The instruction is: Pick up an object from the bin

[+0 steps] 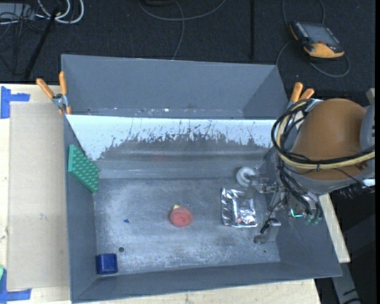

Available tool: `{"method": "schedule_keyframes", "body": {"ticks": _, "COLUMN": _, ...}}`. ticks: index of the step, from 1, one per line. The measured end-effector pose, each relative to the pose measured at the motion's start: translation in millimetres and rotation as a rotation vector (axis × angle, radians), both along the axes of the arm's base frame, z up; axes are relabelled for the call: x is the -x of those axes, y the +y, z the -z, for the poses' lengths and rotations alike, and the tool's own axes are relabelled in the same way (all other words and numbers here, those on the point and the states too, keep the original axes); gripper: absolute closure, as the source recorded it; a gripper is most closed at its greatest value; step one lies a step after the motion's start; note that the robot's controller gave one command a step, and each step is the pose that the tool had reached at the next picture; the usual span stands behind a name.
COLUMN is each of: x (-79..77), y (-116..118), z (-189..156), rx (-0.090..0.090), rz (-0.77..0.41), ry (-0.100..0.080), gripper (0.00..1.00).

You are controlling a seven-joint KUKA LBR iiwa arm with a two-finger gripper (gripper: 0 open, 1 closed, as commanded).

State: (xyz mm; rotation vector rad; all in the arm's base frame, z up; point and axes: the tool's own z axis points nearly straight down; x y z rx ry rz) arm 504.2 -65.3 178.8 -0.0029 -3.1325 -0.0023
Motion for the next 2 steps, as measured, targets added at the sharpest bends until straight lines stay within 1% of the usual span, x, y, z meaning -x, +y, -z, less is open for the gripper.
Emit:
{"method": "schedule_keyframes", "body": {"ticks": 1, "x": -91.3, "y": 2.2, "z": 113.3, "rx": 0.0, "rz": -0.024, "ry": -0.008, "gripper": 0.0}}
{"method": "schedule_keyframes", "body": {"ticks": 2, "x": -91.6, "y": 2.3, "z": 109.0, "rx": 0.001, "rz": -0.026, "ry": -0.01, "gripper": 1.0}}
